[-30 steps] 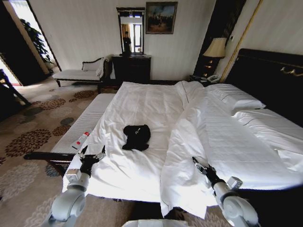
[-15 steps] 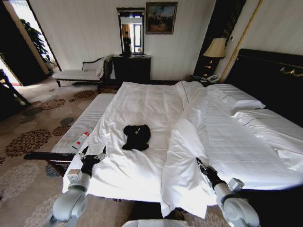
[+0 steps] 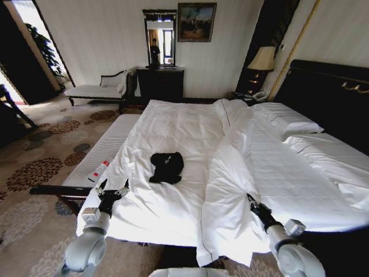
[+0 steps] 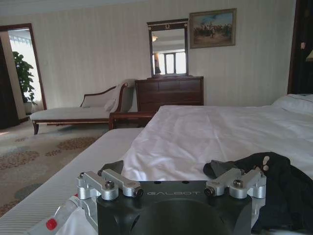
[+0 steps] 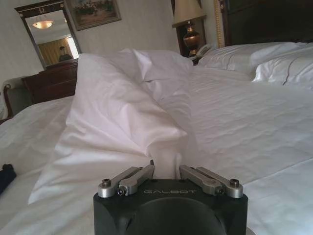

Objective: Fold the clothes on the bed.

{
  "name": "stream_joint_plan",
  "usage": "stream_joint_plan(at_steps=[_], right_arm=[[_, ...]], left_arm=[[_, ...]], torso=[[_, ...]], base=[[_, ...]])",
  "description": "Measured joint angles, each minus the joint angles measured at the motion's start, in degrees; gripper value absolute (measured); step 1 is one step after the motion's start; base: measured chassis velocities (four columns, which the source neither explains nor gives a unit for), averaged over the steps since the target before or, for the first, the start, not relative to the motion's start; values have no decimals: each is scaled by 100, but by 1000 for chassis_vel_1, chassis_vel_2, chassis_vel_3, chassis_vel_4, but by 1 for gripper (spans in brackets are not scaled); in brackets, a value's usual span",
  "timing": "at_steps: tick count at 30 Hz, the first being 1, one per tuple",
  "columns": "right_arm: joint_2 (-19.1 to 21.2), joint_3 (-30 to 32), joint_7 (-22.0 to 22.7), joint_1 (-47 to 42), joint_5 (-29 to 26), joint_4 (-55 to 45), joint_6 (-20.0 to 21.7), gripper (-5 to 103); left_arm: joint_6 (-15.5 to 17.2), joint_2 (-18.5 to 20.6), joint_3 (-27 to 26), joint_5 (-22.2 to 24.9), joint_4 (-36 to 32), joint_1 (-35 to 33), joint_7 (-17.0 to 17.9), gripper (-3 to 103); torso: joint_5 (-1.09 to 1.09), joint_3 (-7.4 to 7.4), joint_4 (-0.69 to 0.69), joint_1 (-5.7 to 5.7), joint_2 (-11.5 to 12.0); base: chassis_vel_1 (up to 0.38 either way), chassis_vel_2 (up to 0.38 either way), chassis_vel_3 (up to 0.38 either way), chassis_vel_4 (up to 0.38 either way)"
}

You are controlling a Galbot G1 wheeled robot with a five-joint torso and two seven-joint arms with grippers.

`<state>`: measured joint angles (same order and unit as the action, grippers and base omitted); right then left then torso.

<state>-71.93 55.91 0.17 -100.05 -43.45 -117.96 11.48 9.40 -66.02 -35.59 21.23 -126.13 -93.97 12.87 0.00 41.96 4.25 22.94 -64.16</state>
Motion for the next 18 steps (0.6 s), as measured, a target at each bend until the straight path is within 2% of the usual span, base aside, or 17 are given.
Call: stream_joint_plan(at_steps=[2, 5, 7, 10, 15, 18], right_arm=[[2, 203, 10, -2, 0, 77, -23, 1], [16, 848, 54, 27, -28, 315, -125, 1], [23, 1025, 80, 90, -10, 436, -159, 1], [56, 1399, 109, 269, 237, 872, -282, 1], [75, 1824, 194, 380, 403, 1406, -448, 1], [77, 2057, 293, 460, 559, 1880, -631, 1]], left_arm=[[-6, -5, 3, -9, 11, -1, -1, 100], [-10, -16, 15, -20, 23, 5, -2, 100], [-17, -46, -9, -39, 19, -19, -5, 100], [-34, -145, -88, -96, -34, -124, -7, 100], [-35, -168, -77, -126, -49, -132, -5, 100], [-35, -178, -81, -132, -49, -141, -4, 100]], torso=[[1, 0, 0, 0, 0], [-1, 0, 2, 0, 0], [-1, 0, 5, 0, 0], [1, 0, -4, 0, 0], [0, 0, 2, 0, 0], [0, 0, 0, 0, 0]], base=[[0, 0, 0, 0], [0, 0, 0, 0], [0, 0, 0, 0], [0, 0, 0, 0], [0, 0, 0, 0], [0, 0, 0, 0]])
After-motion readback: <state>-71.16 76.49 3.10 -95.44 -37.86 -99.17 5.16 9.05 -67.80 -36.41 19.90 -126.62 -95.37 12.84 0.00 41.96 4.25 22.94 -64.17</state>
